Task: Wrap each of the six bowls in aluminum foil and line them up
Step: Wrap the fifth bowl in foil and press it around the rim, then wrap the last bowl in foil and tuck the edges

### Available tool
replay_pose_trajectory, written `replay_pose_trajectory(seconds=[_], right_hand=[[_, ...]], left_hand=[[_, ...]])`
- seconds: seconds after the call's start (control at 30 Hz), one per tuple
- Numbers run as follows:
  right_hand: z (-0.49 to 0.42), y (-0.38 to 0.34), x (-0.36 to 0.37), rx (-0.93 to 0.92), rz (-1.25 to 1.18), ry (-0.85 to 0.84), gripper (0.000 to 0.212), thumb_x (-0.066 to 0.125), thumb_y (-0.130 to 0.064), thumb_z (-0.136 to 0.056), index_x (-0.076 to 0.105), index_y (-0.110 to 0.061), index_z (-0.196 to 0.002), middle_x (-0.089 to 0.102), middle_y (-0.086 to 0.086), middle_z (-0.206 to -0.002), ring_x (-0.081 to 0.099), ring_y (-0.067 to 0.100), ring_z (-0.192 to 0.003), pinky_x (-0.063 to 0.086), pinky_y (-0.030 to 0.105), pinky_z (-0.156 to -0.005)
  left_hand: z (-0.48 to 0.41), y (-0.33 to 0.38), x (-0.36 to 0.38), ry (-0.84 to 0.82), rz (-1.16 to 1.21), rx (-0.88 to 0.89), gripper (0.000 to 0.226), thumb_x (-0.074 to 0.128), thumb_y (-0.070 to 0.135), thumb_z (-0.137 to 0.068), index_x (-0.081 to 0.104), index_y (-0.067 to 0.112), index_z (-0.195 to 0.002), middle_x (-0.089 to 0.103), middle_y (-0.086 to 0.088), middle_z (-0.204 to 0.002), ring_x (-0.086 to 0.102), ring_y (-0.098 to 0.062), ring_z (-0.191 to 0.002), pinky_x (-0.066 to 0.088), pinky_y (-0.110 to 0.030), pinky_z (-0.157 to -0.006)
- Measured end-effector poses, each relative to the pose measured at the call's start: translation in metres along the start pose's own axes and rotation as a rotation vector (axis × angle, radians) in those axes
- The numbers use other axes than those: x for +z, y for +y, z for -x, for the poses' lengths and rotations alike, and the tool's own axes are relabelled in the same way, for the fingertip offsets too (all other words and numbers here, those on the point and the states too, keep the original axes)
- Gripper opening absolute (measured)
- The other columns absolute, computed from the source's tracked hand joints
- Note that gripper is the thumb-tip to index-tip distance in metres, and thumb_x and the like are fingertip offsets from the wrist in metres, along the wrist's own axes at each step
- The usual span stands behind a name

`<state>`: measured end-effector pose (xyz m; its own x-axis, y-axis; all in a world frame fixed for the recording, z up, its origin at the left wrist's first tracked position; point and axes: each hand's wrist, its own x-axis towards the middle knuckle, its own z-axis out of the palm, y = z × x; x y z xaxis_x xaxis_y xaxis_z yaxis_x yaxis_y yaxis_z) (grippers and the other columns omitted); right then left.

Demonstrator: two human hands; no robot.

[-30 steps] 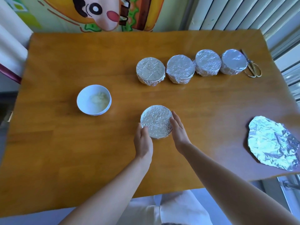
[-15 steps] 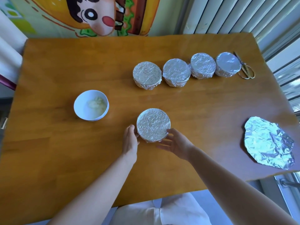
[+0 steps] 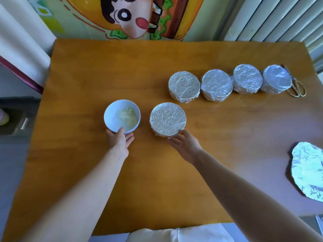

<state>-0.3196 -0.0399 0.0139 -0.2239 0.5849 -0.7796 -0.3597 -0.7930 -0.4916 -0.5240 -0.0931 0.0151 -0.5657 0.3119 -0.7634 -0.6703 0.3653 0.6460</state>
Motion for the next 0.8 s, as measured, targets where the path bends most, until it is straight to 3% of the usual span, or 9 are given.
replay_pose_trajectory(seconds=[0.07,0.2,0.33,0.43,0.5,0.63,0.73,0.8], right_hand=[[-0.004,0.0,0.01,0.001,-0.03,-0.008,0.018,0.041,-0.002,-0.098,0.053,0.0,-0.111,0.059,0.02,-0.096,0.062,0.032,-0.085,0.053,0.044,-0.092],[-0.016,0.003,0.035,-0.012,-0.068,-0.027,0.023,0.042,-0.002,-0.097,0.051,0.002,-0.118,0.059,0.019,-0.096,0.062,0.033,-0.089,0.051,0.045,-0.098],[-0.032,0.005,0.068,-0.027,-0.072,-0.058,0.02,0.041,-0.001,-0.098,0.055,0.0,-0.113,0.059,0.016,-0.092,0.062,0.031,-0.089,0.051,0.043,-0.099],[-0.045,0.005,0.091,-0.046,-0.056,-0.091,0.018,0.04,0.0,-0.098,0.056,-0.001,-0.105,0.058,0.015,-0.092,0.061,0.031,-0.093,0.049,0.042,-0.102],[-0.054,0.003,0.1,-0.061,-0.038,-0.1,0.016,0.04,0.0,-0.098,0.055,-0.002,-0.103,0.057,0.014,-0.092,0.062,0.027,-0.088,0.048,0.042,-0.103],[-0.062,0.004,0.106,-0.059,0.023,-0.118,0.017,0.04,-0.013,-0.103,0.055,-0.009,-0.109,0.057,0.009,-0.097,0.059,0.025,-0.094,0.043,0.04,-0.105],[-0.053,0.007,0.102,-0.026,0.117,-0.106,0.018,0.042,-0.022,-0.103,0.058,-0.014,-0.097,0.058,0.009,-0.106,0.056,0.027,-0.102,0.043,0.041,-0.1],[-0.049,0.013,0.094,0.025,0.156,-0.08,0.018,0.043,-0.026,-0.103,0.055,-0.013,-0.107,0.057,0.012,-0.115,0.059,0.028,-0.104,0.047,0.04,-0.093]], left_hand=[[-0.004,0.003,-0.002,0.011,0.003,0.02,0.054,0.043,0.002,-0.1,0.032,0.022,-0.148,0.055,-0.019,-0.135,0.066,-0.029,-0.099,0.057,-0.039,-0.09],[-0.011,0.013,-0.012,0.043,-0.011,0.015,0.056,0.036,-0.001,-0.097,0.036,0.021,-0.148,0.051,-0.011,-0.141,0.065,-0.021,-0.086,0.056,-0.04,-0.093],[-0.014,0.02,-0.027,0.059,-0.059,0.017,0.057,0.036,0.001,-0.097,0.036,0.026,-0.149,0.05,-0.008,-0.142,0.067,-0.026,-0.1,0.06,-0.03,-0.079],[-0.014,0.022,-0.037,0.051,-0.083,0.019,0.057,0.034,0.003,-0.099,0.033,0.027,-0.151,0.049,-0.006,-0.143,0.068,-0.019,-0.085,0.059,-0.028,-0.079],[-0.014,0.021,-0.04,0.034,-0.085,0.025,0.056,0.034,0.002,-0.098,0.035,0.026,-0.149,0.05,-0.006,-0.142,0.068,-0.02,-0.086,0.06,-0.023,-0.071],[-0.012,0.021,-0.045,0.034,-0.066,0.026,0.057,0.035,0.0,-0.097,0.039,0.028,-0.147,0.053,-0.005,-0.138,0.069,-0.013,-0.074,0.059,-0.032,-0.085],[-0.006,0.016,-0.051,0.024,-0.063,0.015,0.055,0.036,0.001,-0.098,0.039,0.027,-0.146,0.055,-0.006,-0.137,0.07,-0.012,-0.076,0.059,-0.03,-0.084],[-0.002,0.011,-0.057,0.026,-0.076,0.008,0.055,0.036,0.002,-0.099,0.037,0.027,-0.148,0.054,-0.007,-0.138,0.07,-0.013,-0.078,0.059,-0.028,-0.079]])
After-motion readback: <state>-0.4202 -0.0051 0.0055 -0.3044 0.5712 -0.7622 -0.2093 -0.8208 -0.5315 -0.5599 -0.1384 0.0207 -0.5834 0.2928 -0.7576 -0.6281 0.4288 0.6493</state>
